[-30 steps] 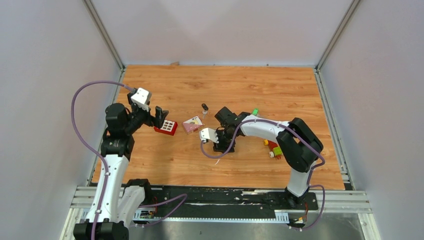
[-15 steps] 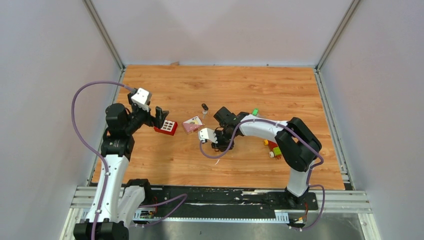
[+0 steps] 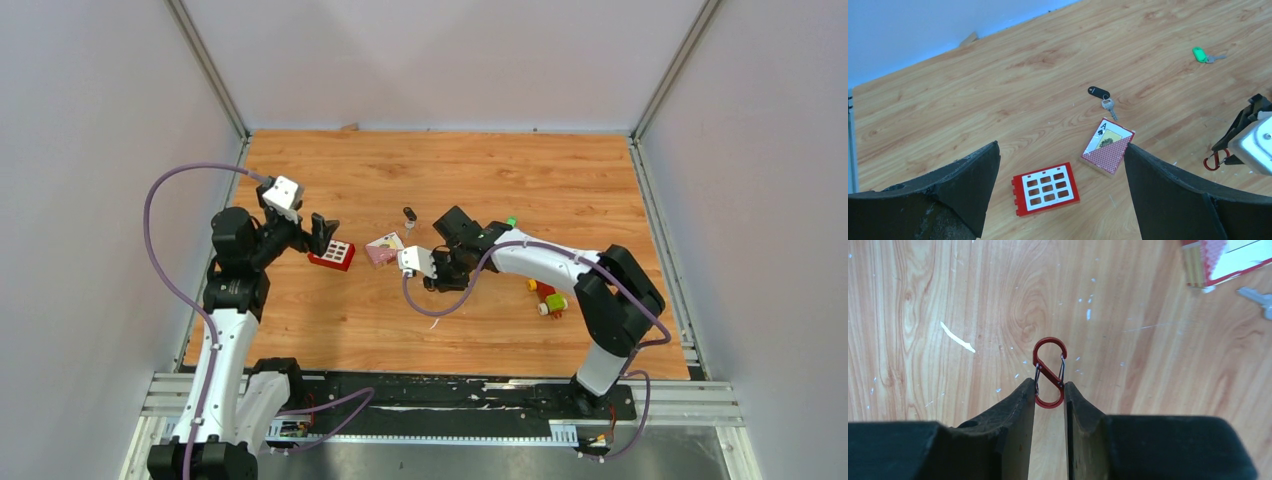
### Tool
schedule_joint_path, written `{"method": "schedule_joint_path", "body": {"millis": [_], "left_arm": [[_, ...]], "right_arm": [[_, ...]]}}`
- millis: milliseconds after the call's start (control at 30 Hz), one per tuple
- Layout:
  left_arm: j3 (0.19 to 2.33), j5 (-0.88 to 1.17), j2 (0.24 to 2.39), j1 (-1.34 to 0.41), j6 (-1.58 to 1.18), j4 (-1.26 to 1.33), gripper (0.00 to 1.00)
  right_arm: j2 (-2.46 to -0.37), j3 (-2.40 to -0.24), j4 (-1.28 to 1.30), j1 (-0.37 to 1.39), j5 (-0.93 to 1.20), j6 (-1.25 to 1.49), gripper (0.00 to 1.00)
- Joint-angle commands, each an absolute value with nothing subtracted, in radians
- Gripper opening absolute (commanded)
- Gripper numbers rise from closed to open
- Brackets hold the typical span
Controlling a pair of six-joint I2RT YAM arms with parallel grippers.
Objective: Put the keys on the keyring
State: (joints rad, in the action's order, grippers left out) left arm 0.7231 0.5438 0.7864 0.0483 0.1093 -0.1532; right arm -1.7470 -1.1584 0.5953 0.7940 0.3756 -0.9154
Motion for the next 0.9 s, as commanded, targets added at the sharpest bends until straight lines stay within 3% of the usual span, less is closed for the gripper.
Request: {"method": "schedule_joint_path", "body": {"millis": [0, 267, 500, 733, 867], "left_arm": [[0.715, 0.575, 0.796, 0.051, 0.092, -0.091, 1.0], [0.808, 0.748, 0.939, 0.018, 0.139, -0.196, 0.98], [0.943, 0.901, 1.192, -0.18, 0.114, -0.326, 0.98], [1.049, 1.047, 1.453, -0.307, -0.117, -0.243, 0.8], [1.037, 1.09, 1.525, -0.347, -0.275, -0.096, 0.75]], "right_arm": [[-1.671, -1.152, 0.543, 0.792, 0.376, -0.892, 0.12], [-1.532, -1.198, 0.556, 0.792, 0.326, -0.82, 0.12], [-1.425, -1.186, 0.492, 0.793, 0.243, -0.748, 0.13], [-1.407, -1.171, 0.421, 0.798, 0.164, -0.704, 0.13], [-1.412, -1.16, 0.395, 0.798, 0.135, -0.692, 0.13]]}}
